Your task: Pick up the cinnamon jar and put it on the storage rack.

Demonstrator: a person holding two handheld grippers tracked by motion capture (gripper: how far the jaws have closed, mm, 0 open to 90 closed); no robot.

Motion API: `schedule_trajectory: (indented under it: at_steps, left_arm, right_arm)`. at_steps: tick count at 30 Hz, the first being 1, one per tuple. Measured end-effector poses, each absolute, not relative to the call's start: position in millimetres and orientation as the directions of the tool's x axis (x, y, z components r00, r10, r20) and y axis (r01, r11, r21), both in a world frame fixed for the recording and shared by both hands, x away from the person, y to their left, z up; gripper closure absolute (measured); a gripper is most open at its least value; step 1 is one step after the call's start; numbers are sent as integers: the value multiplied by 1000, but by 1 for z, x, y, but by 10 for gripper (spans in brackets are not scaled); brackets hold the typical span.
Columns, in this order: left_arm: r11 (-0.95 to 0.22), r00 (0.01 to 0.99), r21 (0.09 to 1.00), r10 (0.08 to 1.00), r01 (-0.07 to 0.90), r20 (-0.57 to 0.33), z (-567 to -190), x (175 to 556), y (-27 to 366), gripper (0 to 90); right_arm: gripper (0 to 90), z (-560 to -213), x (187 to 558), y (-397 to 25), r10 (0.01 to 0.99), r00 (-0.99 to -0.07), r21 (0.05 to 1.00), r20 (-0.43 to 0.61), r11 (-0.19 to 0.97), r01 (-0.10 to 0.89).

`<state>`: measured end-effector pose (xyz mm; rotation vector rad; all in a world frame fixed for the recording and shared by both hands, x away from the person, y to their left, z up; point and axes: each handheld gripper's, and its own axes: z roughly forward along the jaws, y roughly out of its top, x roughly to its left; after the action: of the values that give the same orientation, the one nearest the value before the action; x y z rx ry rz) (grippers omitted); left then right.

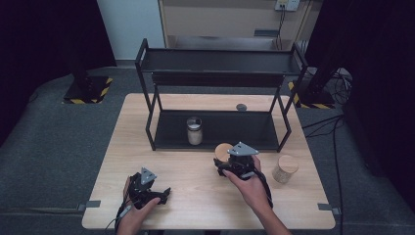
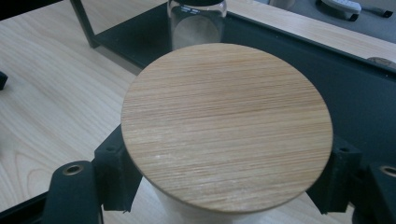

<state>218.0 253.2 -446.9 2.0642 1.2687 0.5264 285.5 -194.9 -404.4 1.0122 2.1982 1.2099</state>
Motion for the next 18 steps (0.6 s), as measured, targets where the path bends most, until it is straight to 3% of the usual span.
schedule_trajectory:
  at_steps: [18]
  left_arm:
    - [-320, 451, 706, 893, 632, 2, -447, 218, 253, 0]
  right_arm:
    - [255, -397, 310, -187, 800, -600, 854, -20, 326, 405]
